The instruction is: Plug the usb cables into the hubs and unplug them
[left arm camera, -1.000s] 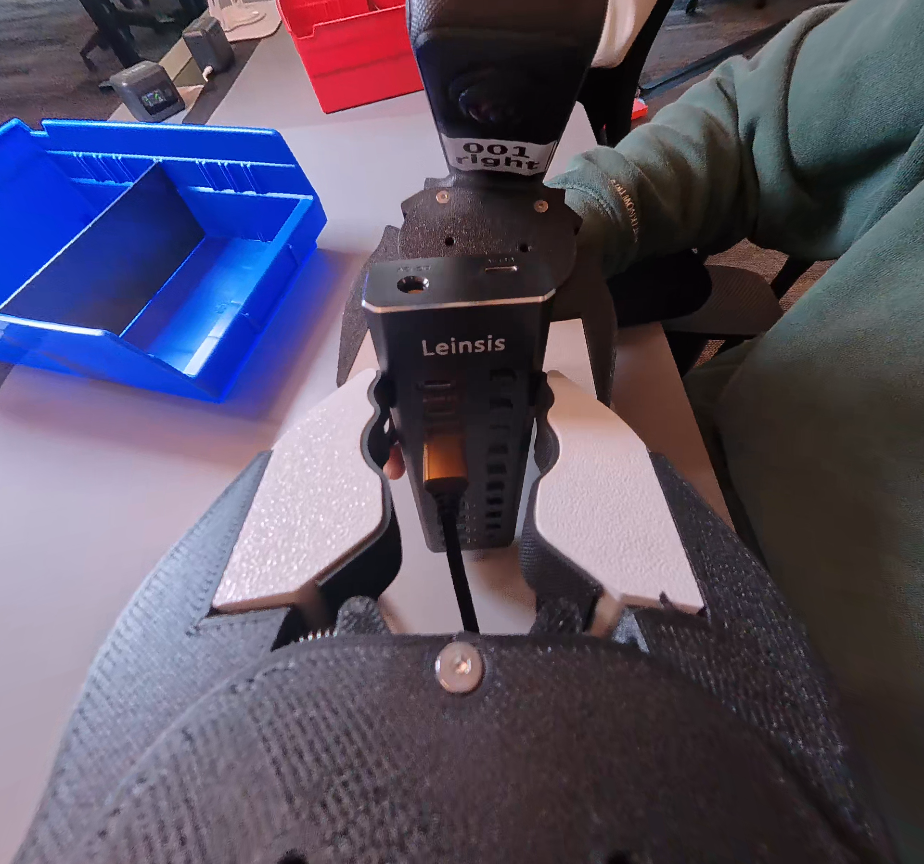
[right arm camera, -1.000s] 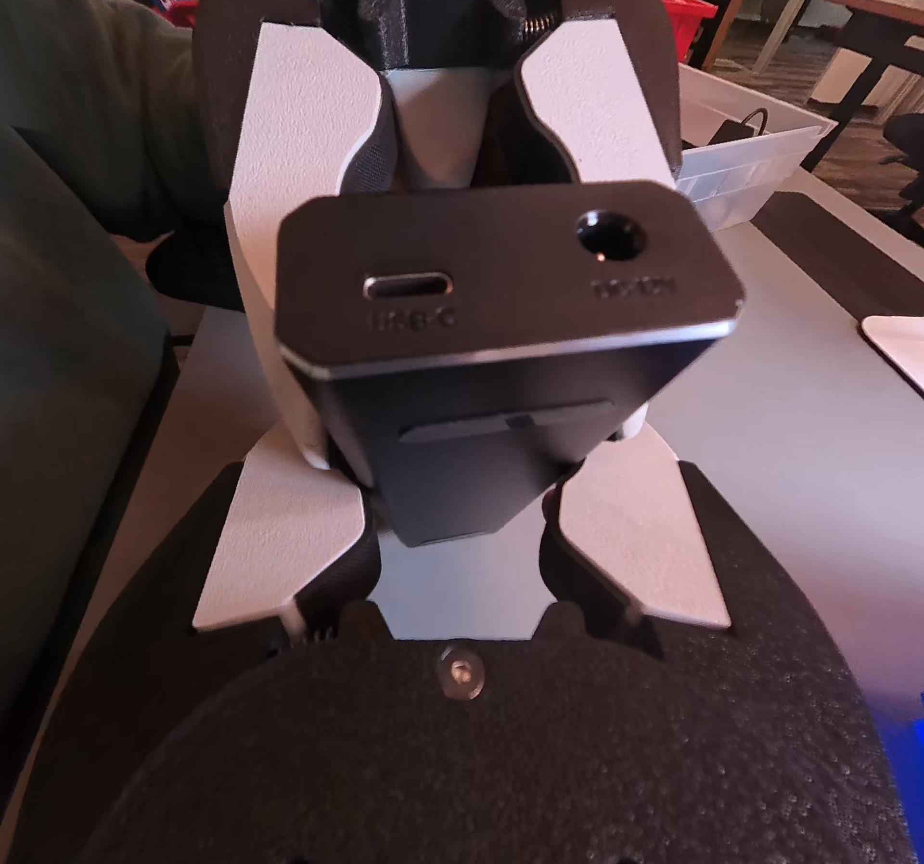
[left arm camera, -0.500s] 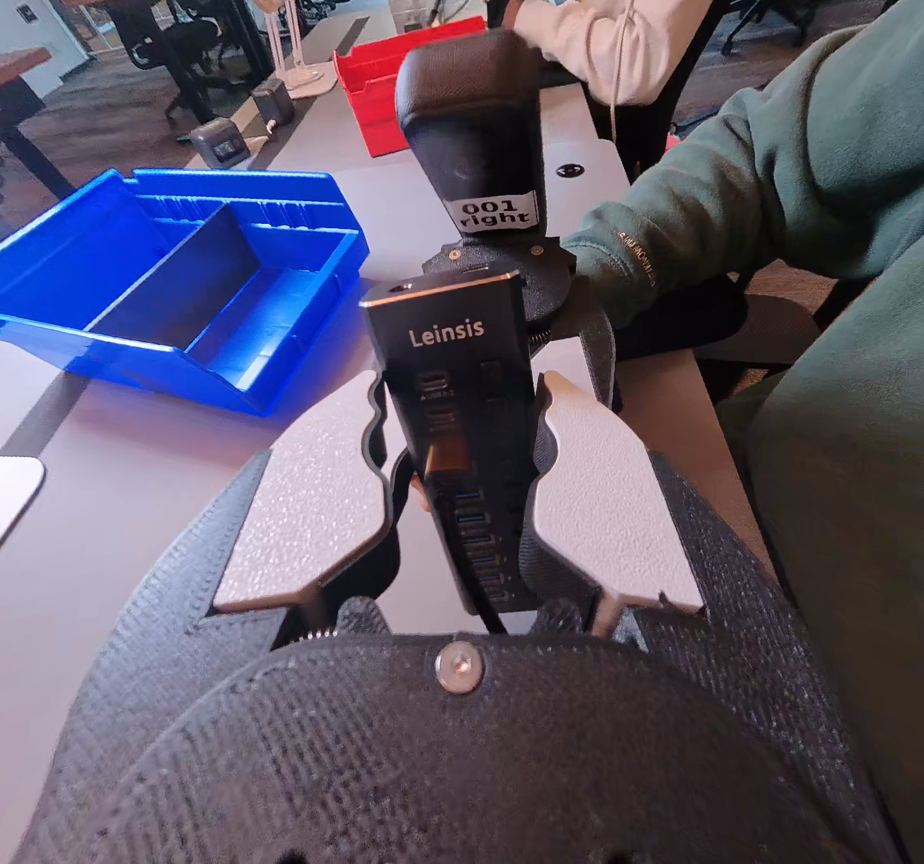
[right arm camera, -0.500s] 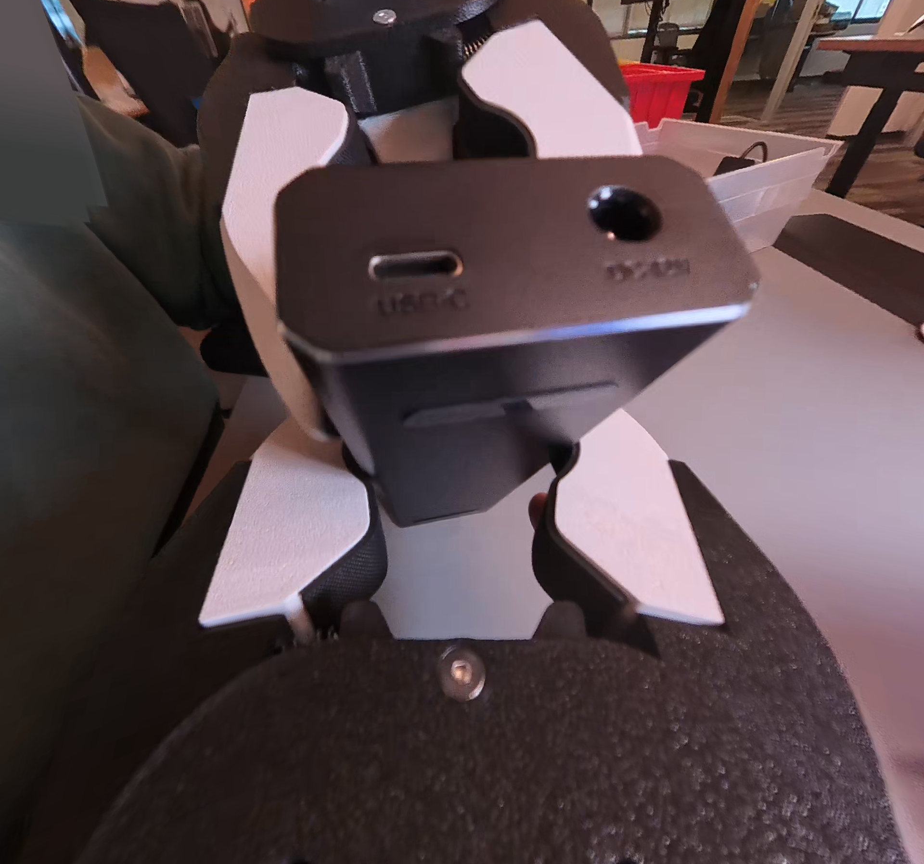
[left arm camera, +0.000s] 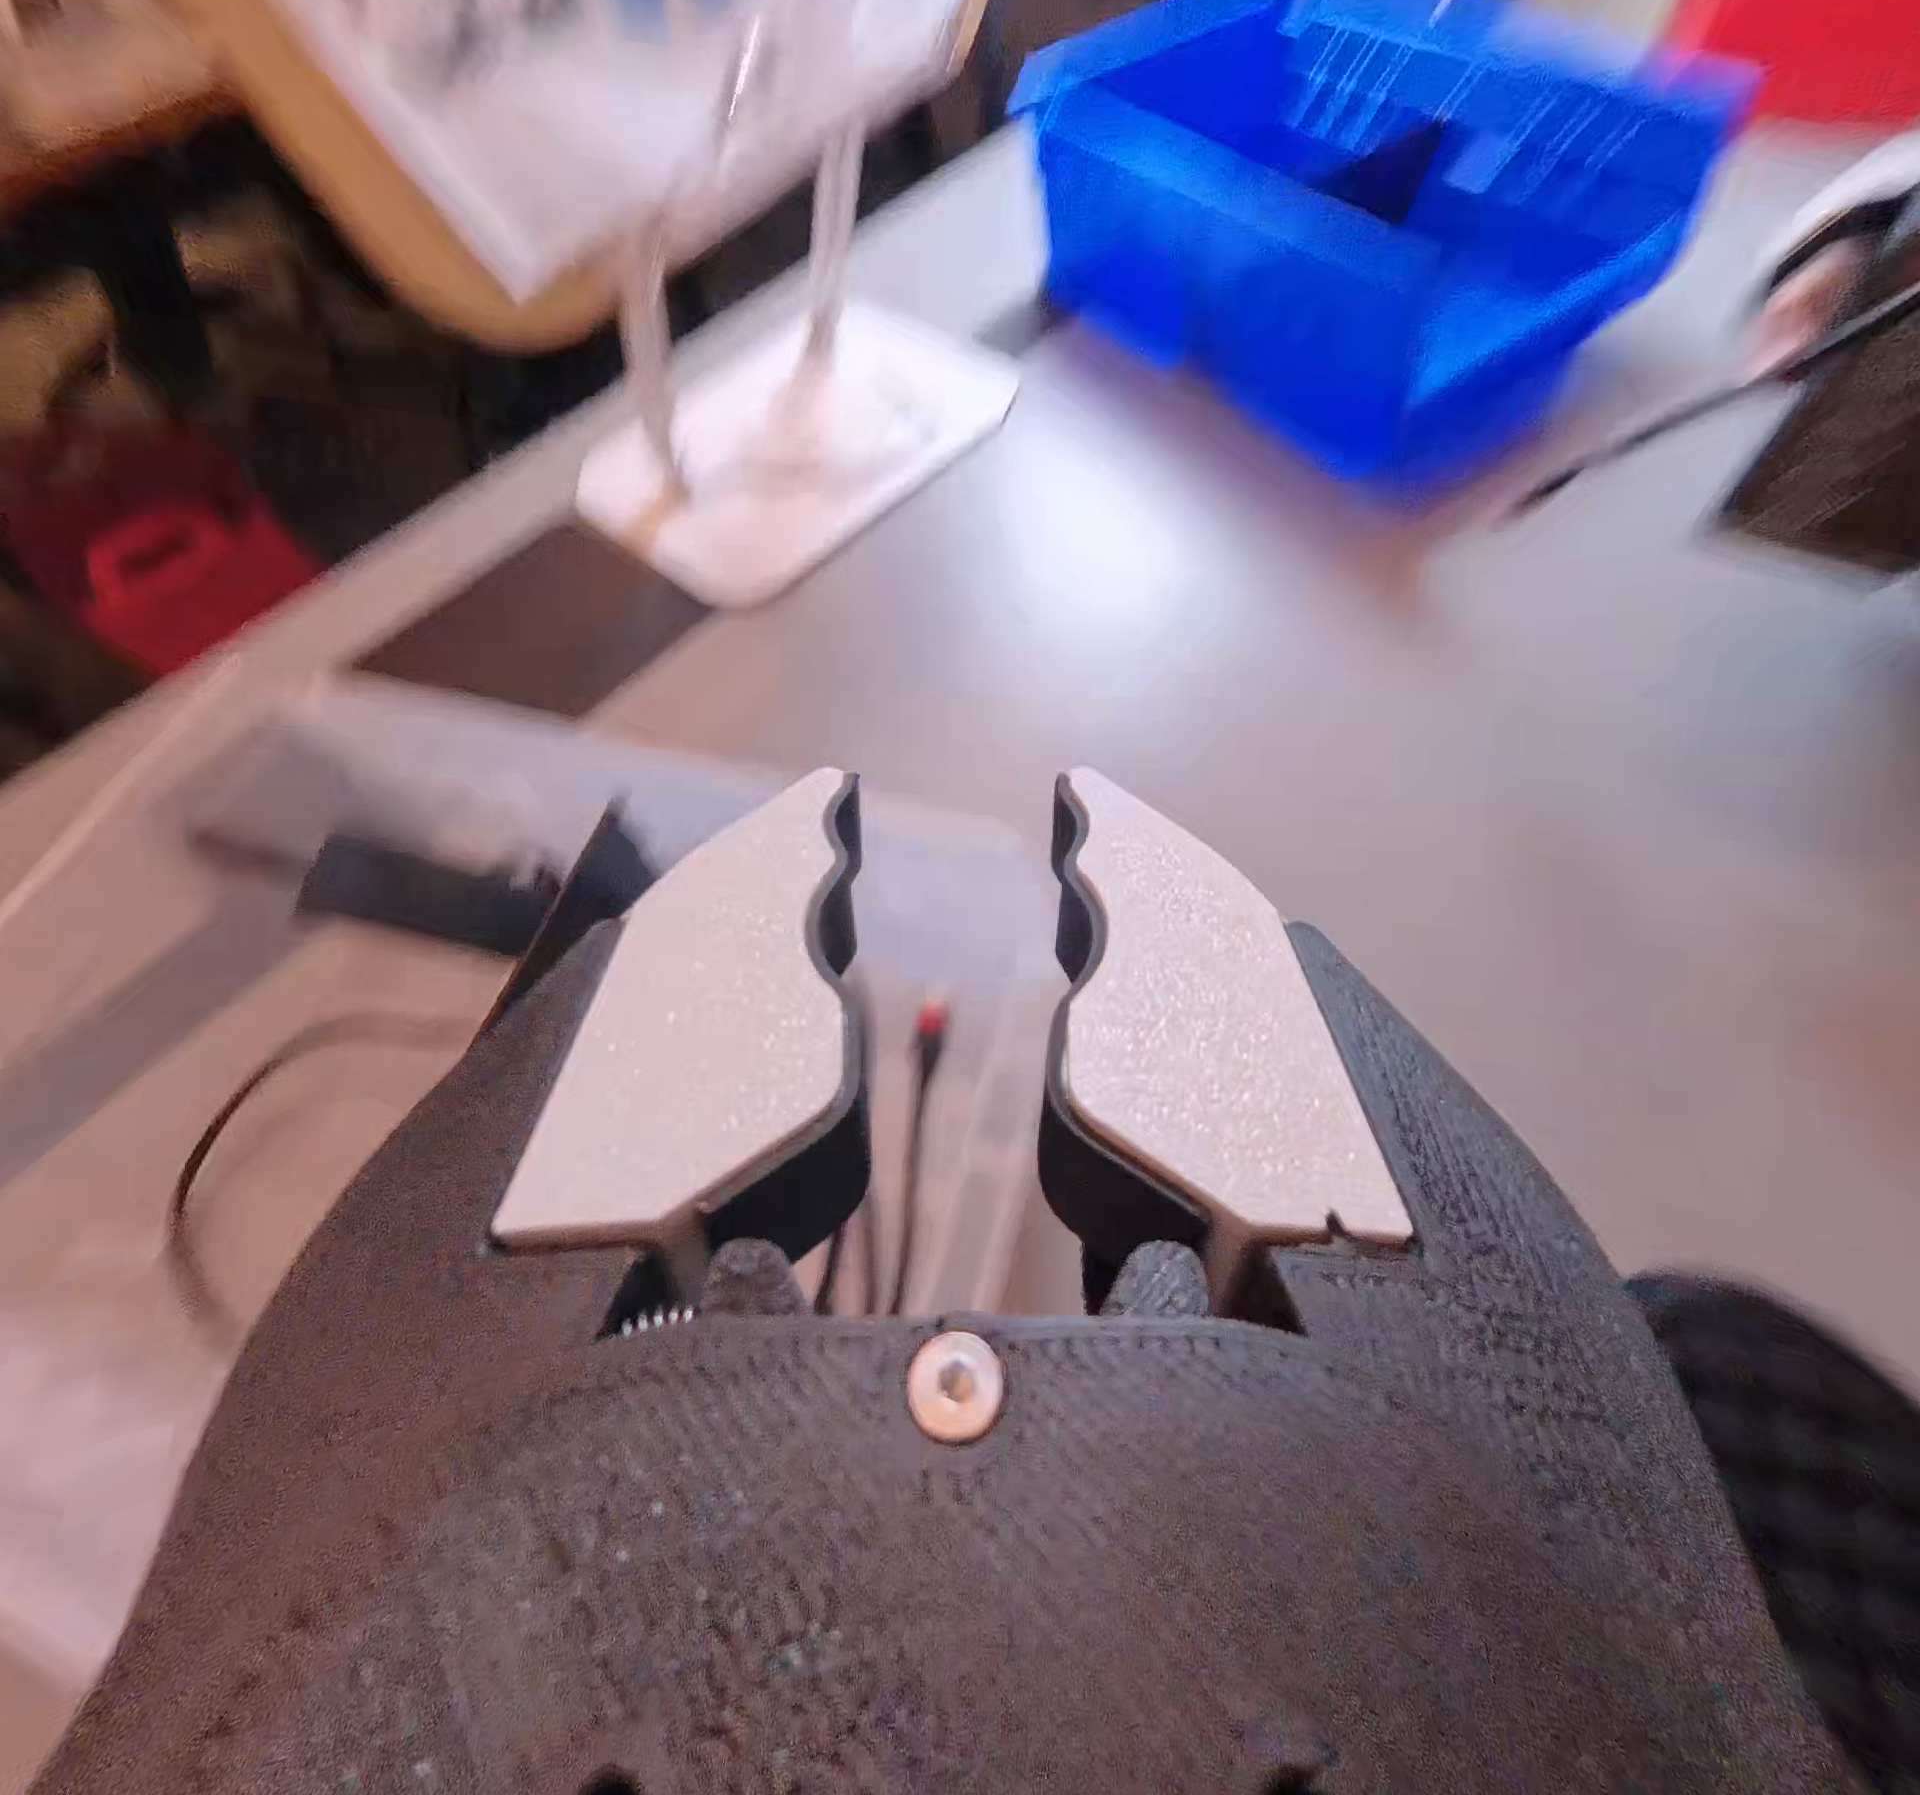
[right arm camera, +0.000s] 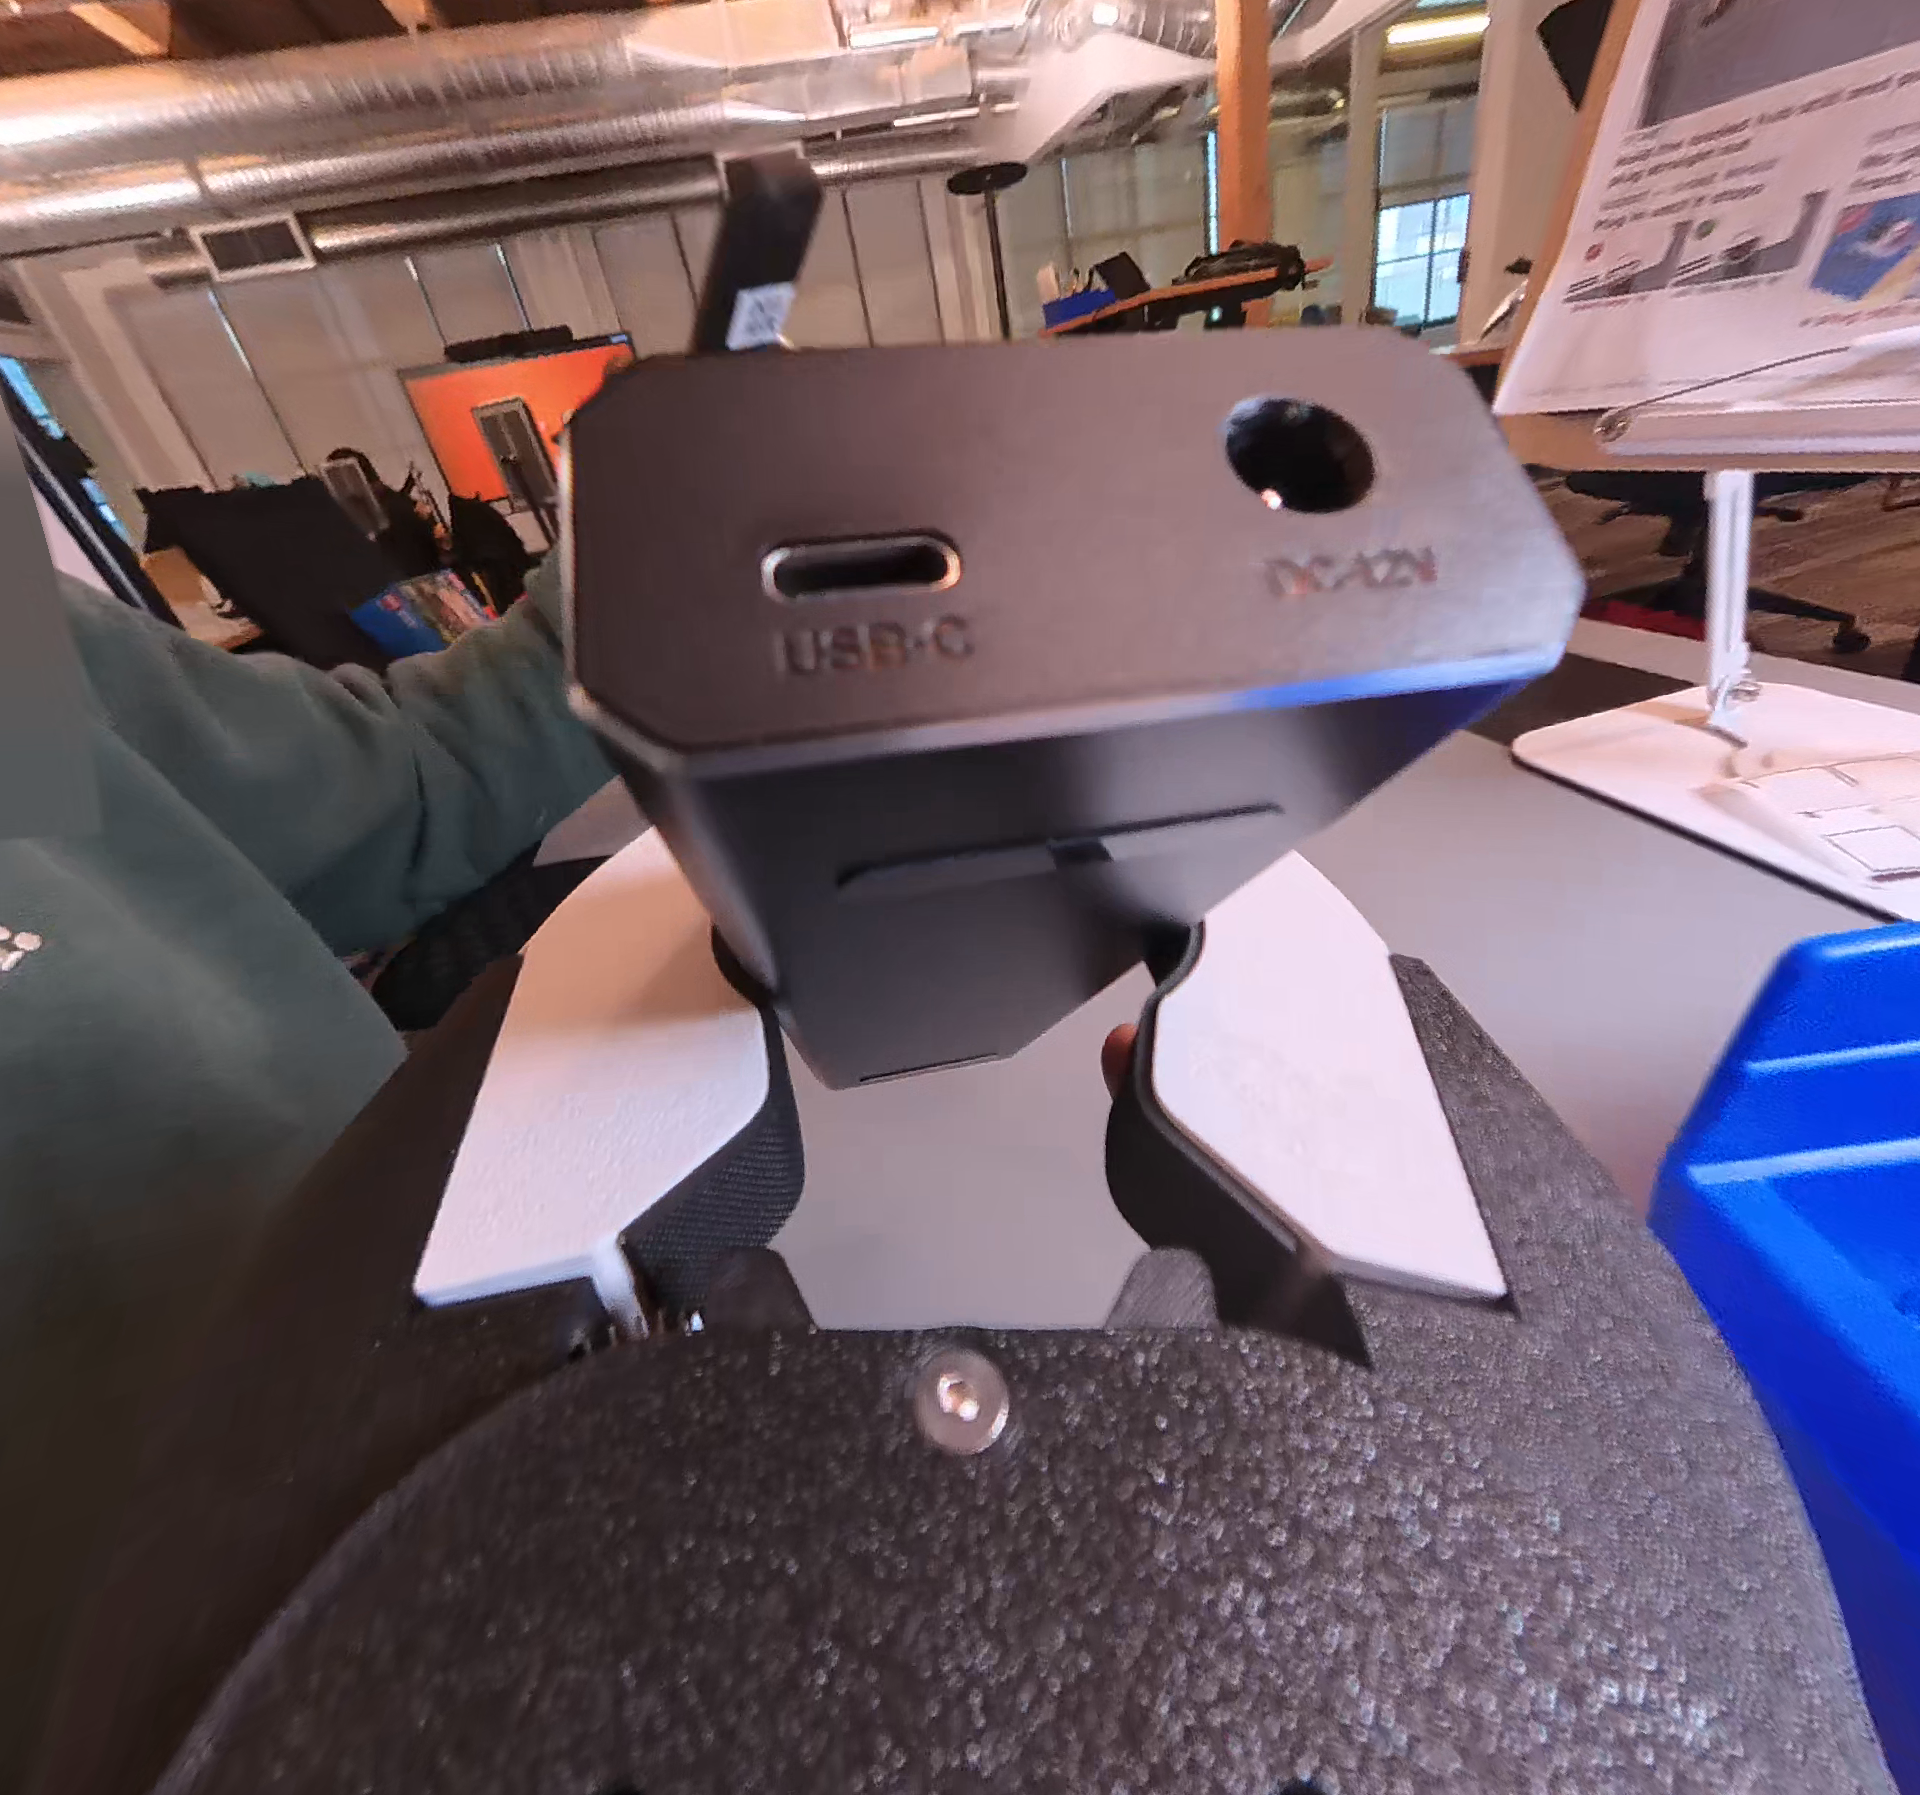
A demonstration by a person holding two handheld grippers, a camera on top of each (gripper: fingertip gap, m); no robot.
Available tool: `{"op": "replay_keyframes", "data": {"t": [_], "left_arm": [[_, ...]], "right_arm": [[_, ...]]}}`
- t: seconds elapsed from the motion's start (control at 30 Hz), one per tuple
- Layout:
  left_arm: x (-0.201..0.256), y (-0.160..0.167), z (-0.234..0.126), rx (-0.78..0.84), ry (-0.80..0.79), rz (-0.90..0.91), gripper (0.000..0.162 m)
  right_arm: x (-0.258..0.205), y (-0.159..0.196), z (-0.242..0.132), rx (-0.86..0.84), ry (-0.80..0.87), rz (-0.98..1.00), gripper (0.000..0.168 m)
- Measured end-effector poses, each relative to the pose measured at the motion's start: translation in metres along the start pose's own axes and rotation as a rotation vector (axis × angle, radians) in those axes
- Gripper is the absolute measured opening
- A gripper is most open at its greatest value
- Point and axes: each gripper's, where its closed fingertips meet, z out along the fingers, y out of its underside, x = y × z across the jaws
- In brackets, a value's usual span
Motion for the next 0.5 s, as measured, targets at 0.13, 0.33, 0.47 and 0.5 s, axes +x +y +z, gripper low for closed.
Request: {"op": "replay_keyframes", "data": {"t": [0.13, 0.33, 0.47, 0.5], "left_arm": [[-0.049, 0.086, 0.025, -0.382, -0.028, -0.023, 0.026], [-0.038, 0.145, 0.056, -0.66, 0.107, -0.072, 0.027], [-0.042, 0.162, 0.058, -0.757, 0.088, -0.044, 0.019], [-0.041, 0.163, 0.057, -0.765, 0.093, -0.048, 0.016]], "right_arm": [[0.002, -0.001, -0.002, 0.024, -0.018, 0.026, 0.073], [0.003, 0.005, -0.001, 0.011, -0.017, 0.031, 0.073], [0.004, 0.005, -0.003, 0.016, -0.022, 0.039, 0.073], [0.004, 0.005, -0.003, 0.018, -0.024, 0.04, 0.073]]}}
